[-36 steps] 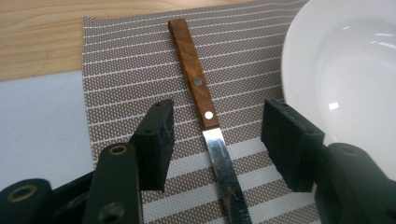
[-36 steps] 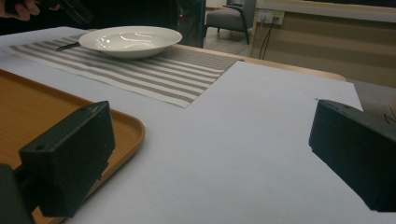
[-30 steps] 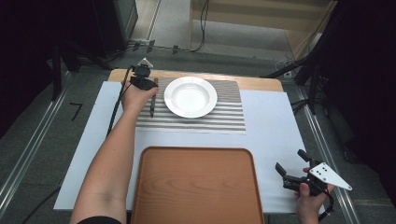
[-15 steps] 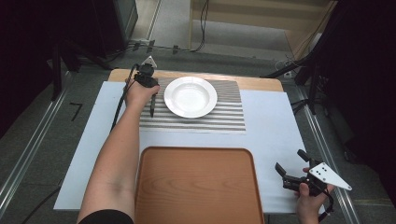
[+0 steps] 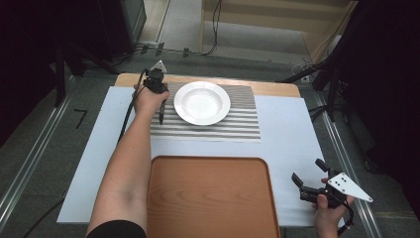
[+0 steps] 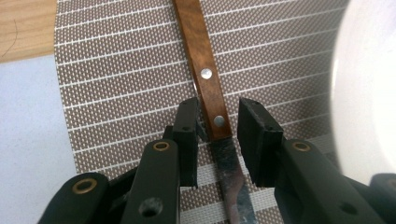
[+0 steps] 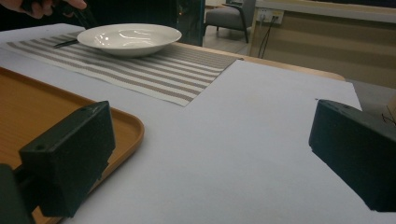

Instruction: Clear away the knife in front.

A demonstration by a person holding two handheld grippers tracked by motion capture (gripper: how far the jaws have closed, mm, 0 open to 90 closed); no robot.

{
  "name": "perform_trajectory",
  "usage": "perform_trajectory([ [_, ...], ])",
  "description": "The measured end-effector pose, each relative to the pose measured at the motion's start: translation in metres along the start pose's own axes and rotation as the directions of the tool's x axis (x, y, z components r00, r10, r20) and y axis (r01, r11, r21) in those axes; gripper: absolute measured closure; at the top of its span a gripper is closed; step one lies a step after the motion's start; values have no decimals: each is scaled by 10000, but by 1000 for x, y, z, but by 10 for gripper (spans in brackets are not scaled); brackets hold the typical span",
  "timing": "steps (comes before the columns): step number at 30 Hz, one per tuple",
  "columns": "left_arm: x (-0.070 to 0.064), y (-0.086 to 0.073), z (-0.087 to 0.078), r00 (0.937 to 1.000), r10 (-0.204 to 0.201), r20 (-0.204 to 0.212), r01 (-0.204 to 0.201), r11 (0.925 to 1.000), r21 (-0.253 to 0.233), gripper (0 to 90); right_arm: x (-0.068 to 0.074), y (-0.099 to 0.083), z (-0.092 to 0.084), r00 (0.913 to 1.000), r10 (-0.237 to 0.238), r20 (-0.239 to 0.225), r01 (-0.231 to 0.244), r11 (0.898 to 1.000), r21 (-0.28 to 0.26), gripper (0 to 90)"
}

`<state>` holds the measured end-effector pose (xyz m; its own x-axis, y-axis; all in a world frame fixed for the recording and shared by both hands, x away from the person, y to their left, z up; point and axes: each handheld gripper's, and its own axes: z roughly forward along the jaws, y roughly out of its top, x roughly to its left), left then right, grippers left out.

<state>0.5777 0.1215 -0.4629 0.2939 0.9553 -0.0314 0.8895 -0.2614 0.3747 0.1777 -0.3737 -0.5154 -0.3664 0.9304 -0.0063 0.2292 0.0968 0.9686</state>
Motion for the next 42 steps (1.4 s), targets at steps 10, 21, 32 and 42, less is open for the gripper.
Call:
perform_trajectory([
  [10,-4,-1,8,9998,1,-215,1,10000,92,686,0,0,0,10000,-2,22,2,10000,5,0],
  [21,-11,-4,8,9973,445,-582,-450,9990,-81,765,1,0,0,10000,24,54,-24,10000,58,0],
  [32,-1,-12,-11,9990,425,129,-419,9980,-465,766,1,0,0,10000,-60,42,60,10000,38,0],
  [42,3,-23,-32,9962,847,200,-831,9941,-690,766,2,0,1,9999,-117,65,116,9999,102,0],
])
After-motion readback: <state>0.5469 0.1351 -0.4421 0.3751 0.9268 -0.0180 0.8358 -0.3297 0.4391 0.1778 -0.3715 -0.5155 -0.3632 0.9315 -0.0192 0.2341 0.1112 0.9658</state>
